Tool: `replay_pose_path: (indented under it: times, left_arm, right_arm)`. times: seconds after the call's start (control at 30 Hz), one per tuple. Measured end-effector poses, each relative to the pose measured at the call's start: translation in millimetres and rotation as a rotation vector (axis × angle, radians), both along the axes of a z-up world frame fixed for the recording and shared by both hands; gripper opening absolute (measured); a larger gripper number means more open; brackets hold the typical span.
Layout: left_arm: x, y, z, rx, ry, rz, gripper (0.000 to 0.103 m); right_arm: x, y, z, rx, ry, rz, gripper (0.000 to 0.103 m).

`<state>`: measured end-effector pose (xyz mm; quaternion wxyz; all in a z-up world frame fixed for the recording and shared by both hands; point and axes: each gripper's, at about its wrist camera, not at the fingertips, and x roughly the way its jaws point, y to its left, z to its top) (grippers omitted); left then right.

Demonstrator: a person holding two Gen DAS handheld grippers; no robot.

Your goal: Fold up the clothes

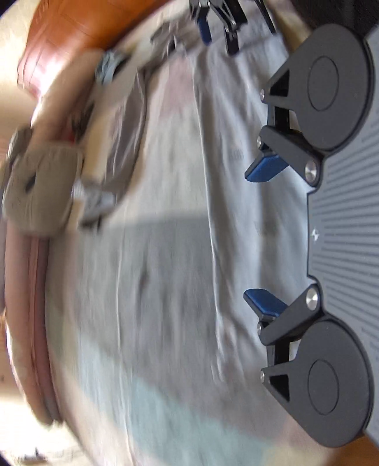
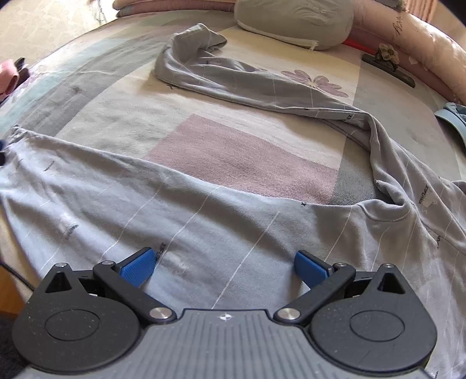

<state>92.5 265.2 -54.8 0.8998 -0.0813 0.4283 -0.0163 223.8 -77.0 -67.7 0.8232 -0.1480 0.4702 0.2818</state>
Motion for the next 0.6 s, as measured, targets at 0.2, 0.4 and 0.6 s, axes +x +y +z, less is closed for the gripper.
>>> replay_pose_path:
  times: [0.2, 0.4, 0.6]
  left_arm:
    - [19, -26, -20, 0.076, 0.037, -0.130, 0.085]
    - [24, -18, -13, 0.047, 0.106, -0.147, 0.084]
    - [47, -33, 14, -0.180, 0.043, -0.241, 0.082]
  right_arm:
    - [-21, -43, 10, -0.013, -0.054, -0.072, 0.103]
    - [-55, -112, -3, -0.015, -0.002, -0.199, 0.103]
    - [-52, -117, 8, -0.050, -0.002, -0.267, 0.103]
